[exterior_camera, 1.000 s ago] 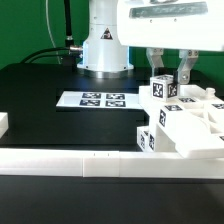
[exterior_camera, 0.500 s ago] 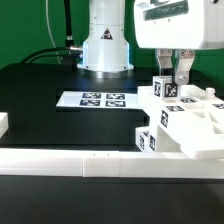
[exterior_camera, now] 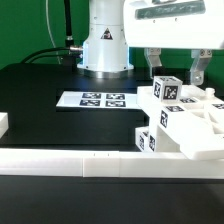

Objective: Assemble chair

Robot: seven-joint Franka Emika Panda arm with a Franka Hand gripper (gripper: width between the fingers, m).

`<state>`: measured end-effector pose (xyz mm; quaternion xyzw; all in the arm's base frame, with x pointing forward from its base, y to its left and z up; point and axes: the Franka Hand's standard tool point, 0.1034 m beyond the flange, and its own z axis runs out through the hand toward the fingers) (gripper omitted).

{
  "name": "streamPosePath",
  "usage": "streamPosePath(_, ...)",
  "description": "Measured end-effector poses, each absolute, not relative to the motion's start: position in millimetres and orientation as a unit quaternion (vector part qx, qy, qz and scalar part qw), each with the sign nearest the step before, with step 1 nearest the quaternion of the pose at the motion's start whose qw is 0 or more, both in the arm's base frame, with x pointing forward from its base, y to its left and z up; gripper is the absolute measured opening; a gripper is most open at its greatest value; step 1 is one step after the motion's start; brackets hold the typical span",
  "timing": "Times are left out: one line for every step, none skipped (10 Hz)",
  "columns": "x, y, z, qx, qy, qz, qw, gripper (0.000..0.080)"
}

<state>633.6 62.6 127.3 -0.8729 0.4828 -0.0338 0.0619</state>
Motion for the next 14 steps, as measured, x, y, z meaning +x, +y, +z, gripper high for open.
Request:
streamPosePath(633.4, 62.6, 127.0, -0.882, 0.465, -0.035, 0.061, 0.0647)
streamPosePath(633.4, 62.3, 126.9, -0.905, 0.420, -0.038, 0.058, 0.0647)
streamPosePath(633.2, 61.1, 127.1, -0.930, 0.362, -0.041, 0.053, 0.0649)
streamPosePath(633.5, 59.2, 128.2, -0.954, 0.295, -0.041, 0.046, 0.0649)
streamPosePath(634.6, 57.2, 128.9, -0.967, 0.247, -0.045, 0.043, 0.0649)
streamPosePath(635.4, 55.2, 128.9, -0.981, 0.186, -0.048, 0.039, 0.0649)
streamPosePath(636.9, 54.7, 129.4, -0.991, 0.122, -0.052, 0.029, 0.0649)
streamPosePath(637.1, 54.0, 129.3, -0.995, 0.077, -0.054, 0.026, 0.0649)
streamPosePath(637.0, 53.3, 128.6, -0.997, 0.038, -0.056, 0.022, 0.0649)
streamPosePath(637.2, 54.1, 127.9, -0.998, 0.007, -0.059, 0.019, 0.0649)
streamPosePath(637.4, 54.5, 128.0, -0.998, -0.015, -0.060, 0.016, 0.0649)
streamPosePath(637.4, 53.5, 128.0, -0.996, -0.061, -0.061, 0.009, 0.0649)
streamPosePath(637.5, 52.4, 127.9, -0.994, -0.085, -0.061, 0.008, 0.0649)
streamPosePath(637.6, 51.7, 128.0, -0.995, -0.085, -0.061, 0.008, 0.0539)
